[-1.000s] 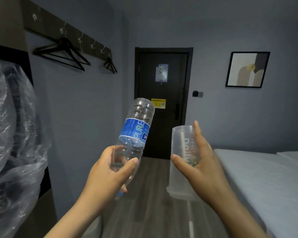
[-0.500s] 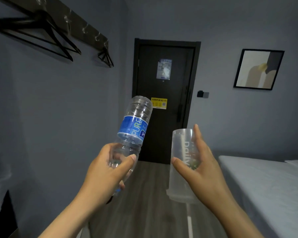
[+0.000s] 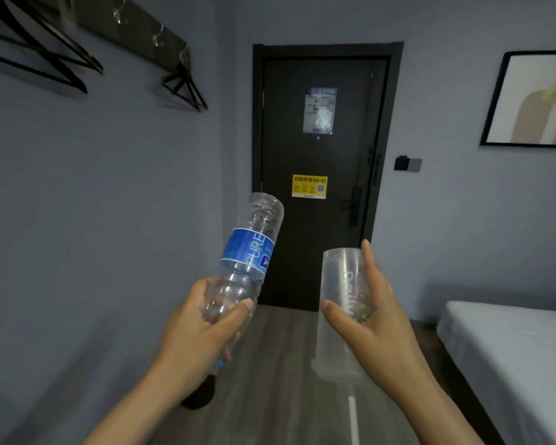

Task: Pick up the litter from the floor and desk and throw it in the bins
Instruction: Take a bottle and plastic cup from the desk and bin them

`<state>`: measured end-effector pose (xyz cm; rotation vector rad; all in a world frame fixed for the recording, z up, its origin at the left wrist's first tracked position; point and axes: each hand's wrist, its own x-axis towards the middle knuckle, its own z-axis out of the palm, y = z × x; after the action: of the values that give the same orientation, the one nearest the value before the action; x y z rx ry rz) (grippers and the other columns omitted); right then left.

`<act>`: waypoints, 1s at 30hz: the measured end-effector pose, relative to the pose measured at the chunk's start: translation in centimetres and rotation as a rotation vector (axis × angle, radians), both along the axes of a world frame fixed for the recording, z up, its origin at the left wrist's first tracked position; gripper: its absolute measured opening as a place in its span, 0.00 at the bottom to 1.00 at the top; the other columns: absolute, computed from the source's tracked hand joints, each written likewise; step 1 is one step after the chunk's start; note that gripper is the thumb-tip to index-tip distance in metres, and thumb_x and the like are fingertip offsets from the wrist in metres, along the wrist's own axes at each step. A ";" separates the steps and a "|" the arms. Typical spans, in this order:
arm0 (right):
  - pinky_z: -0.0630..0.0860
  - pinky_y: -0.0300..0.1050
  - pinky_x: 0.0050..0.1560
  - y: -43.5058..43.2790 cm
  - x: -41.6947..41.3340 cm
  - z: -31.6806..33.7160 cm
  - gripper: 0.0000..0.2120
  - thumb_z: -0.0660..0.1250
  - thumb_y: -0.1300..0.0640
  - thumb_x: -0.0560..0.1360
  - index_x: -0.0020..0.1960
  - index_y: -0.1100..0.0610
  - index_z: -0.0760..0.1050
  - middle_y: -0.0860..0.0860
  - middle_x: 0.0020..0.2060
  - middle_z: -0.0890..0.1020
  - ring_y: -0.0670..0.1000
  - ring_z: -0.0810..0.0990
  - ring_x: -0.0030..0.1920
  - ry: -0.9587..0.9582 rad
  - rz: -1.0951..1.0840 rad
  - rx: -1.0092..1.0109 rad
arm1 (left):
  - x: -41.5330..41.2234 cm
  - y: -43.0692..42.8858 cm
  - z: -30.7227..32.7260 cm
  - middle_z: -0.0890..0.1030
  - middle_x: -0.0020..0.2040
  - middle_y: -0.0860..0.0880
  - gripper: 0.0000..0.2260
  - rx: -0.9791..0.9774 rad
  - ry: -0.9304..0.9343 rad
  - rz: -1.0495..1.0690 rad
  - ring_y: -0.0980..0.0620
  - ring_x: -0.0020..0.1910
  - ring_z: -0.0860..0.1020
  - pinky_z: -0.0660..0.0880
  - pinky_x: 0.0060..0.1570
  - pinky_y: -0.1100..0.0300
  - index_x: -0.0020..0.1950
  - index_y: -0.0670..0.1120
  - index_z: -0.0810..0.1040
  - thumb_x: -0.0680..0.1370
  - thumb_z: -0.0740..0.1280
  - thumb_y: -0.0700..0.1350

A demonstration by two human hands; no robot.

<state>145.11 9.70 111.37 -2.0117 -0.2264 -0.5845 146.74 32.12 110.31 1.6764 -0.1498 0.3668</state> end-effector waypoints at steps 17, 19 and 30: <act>0.65 0.42 0.61 4.3 29.8 -5.0 0.45 0.70 0.44 0.71 0.72 0.29 0.40 0.18 0.55 0.55 0.35 0.63 0.62 0.104 0.166 -0.106 | 26.5 5.4 -5.6 0.78 0.46 0.50 0.24 -0.052 0.111 0.116 0.52 0.32 0.81 0.74 0.24 0.58 0.52 0.61 0.73 0.58 0.71 0.63; 0.67 0.40 0.61 6.1 33.3 -5.4 0.45 0.71 0.47 0.72 0.74 0.32 0.42 0.19 0.55 0.55 0.33 0.66 0.58 0.128 0.188 -0.118 | 29.7 7.2 -5.9 0.78 0.47 0.50 0.24 -0.054 0.134 0.140 0.54 0.32 0.81 0.74 0.24 0.58 0.52 0.61 0.72 0.58 0.72 0.62; 0.70 0.35 0.57 13.0 49.8 -10.0 0.48 0.69 0.36 0.66 0.75 0.34 0.42 0.34 0.63 0.61 0.30 0.69 0.56 0.283 0.286 -0.155 | 43.7 13.2 -9.9 0.79 0.43 0.54 0.18 -0.023 0.282 0.269 0.54 0.31 0.81 0.73 0.23 0.62 0.51 0.59 0.73 0.63 0.72 0.57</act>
<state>194.87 22.69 101.42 -2.1337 -0.3885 -0.1022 190.40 45.34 100.45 1.7098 0.2907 0.3263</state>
